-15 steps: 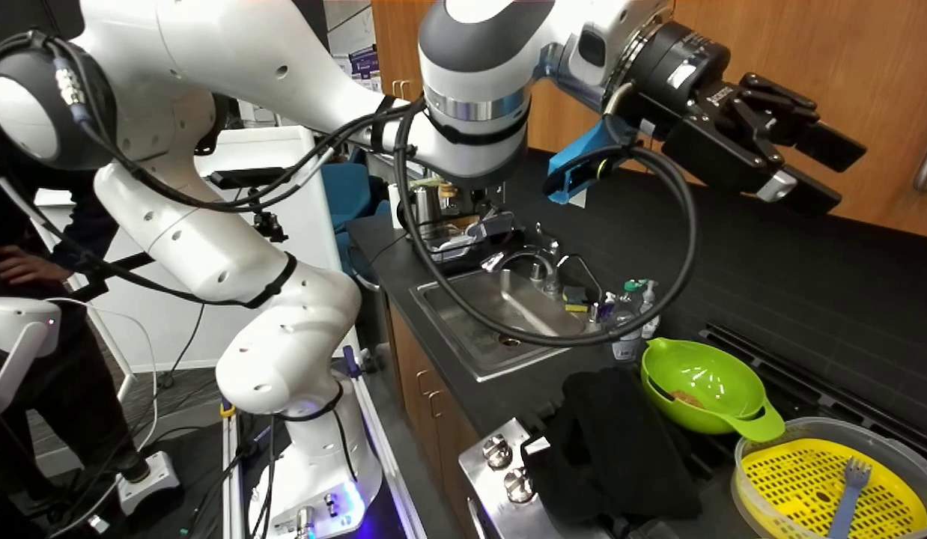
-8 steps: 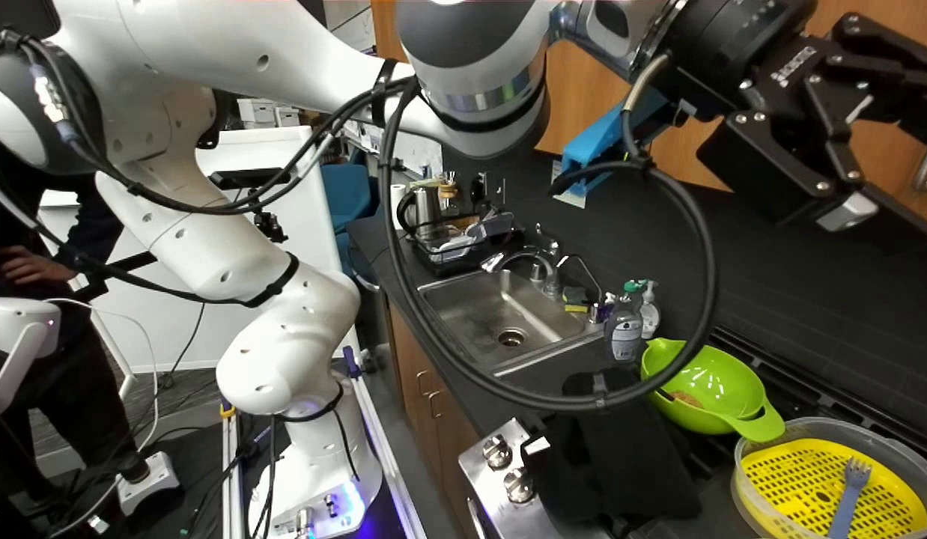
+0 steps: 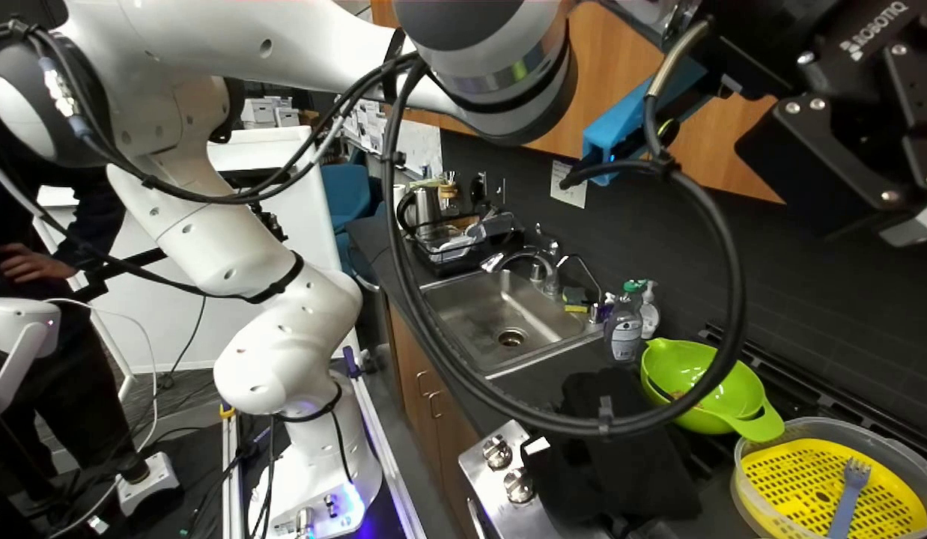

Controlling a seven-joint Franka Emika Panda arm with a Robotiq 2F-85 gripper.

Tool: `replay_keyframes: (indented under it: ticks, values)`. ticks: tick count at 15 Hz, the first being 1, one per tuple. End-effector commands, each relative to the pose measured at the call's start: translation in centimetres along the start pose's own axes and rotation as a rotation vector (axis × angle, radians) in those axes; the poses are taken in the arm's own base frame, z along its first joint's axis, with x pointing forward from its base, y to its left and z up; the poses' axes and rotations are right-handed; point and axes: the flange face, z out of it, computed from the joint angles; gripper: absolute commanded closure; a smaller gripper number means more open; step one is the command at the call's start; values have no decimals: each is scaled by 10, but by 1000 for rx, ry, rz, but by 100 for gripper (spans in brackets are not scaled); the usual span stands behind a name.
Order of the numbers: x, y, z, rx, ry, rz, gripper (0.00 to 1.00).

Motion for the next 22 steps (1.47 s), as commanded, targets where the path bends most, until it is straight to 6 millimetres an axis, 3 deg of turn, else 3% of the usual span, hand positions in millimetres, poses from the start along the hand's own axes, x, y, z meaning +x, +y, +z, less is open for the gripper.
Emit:
replay_keyframes:
  ticks: [1,5,6,7,15,22]
  values:
    - [6,-13,7,-15,-11,-2,0]
    - [21,-22,0,-46,5,-8,0]
    - [22,-26,-6,-75,32,-8,0]
    - [13,-17,1,-37,3,-10,0]
    - [19,-25,-5,-65,18,-13,0]
    - [39,-28,-9,-59,-88,108,0]
